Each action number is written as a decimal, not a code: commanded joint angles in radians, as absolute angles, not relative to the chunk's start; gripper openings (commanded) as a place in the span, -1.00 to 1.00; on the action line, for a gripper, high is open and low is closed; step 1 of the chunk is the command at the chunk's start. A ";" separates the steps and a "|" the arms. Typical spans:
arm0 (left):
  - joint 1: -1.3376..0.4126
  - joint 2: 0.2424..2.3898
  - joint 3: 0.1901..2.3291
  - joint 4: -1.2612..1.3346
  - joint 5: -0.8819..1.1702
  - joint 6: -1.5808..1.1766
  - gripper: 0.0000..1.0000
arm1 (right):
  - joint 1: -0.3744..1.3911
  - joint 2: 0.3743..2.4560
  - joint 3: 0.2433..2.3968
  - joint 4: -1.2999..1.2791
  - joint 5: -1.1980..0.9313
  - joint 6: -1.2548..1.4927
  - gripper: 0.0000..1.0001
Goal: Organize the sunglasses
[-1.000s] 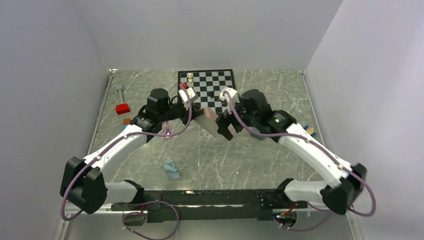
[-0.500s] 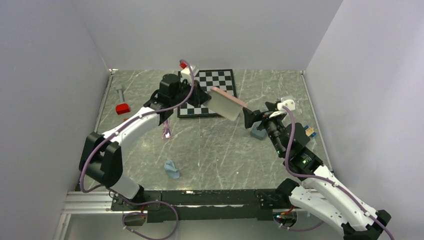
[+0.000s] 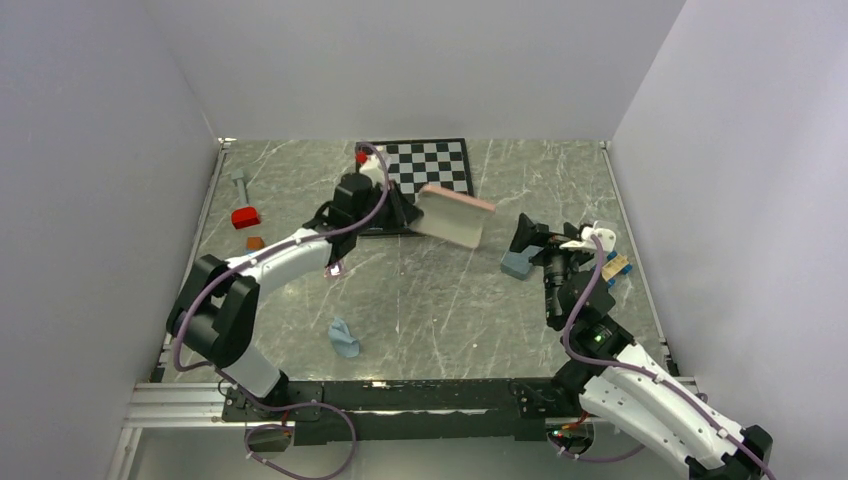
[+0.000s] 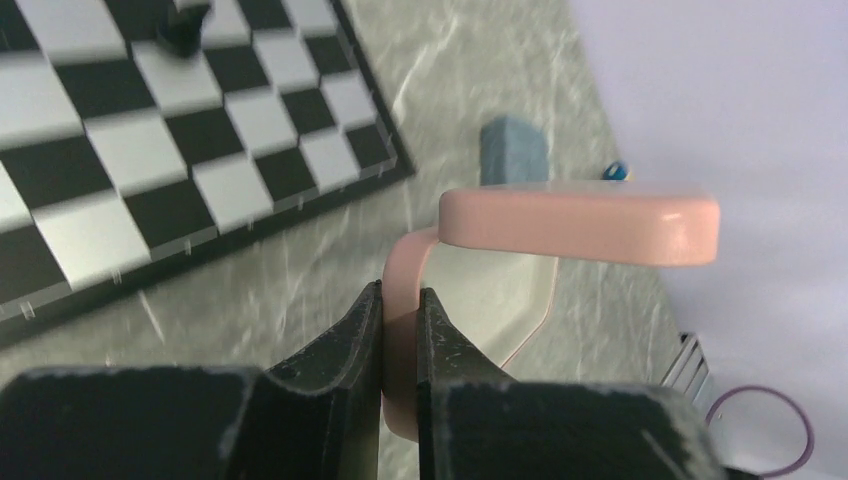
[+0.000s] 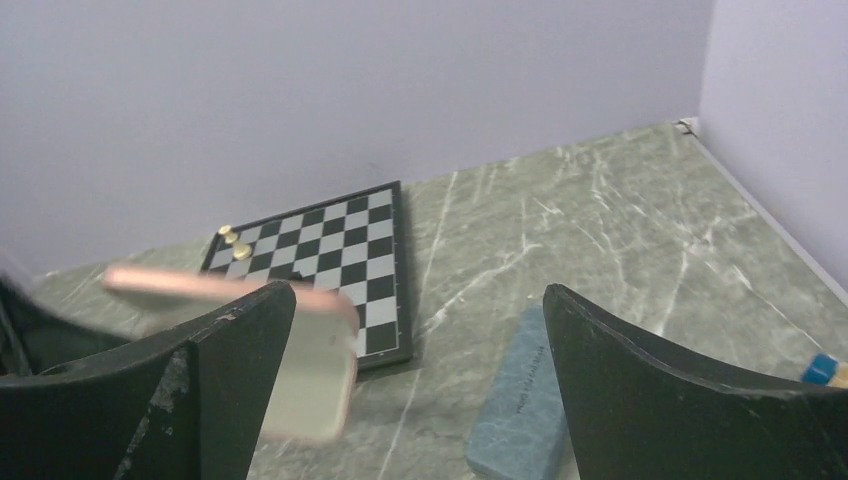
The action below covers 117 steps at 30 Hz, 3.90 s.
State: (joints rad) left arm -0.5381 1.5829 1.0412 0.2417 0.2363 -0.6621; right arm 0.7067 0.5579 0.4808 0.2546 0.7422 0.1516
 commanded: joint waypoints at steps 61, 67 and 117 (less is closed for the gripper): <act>-0.973 1.725 0.964 0.027 -0.383 -0.460 0.99 | 0.699 0.606 0.426 0.282 0.762 0.255 0.99; -0.974 1.572 0.894 0.086 -0.322 -0.447 0.99 | 0.700 0.624 0.445 0.244 0.723 0.250 0.99; -0.176 0.601 0.292 -0.322 -0.216 -0.874 0.99 | 1.126 1.904 1.182 0.093 -0.454 -0.055 -1.00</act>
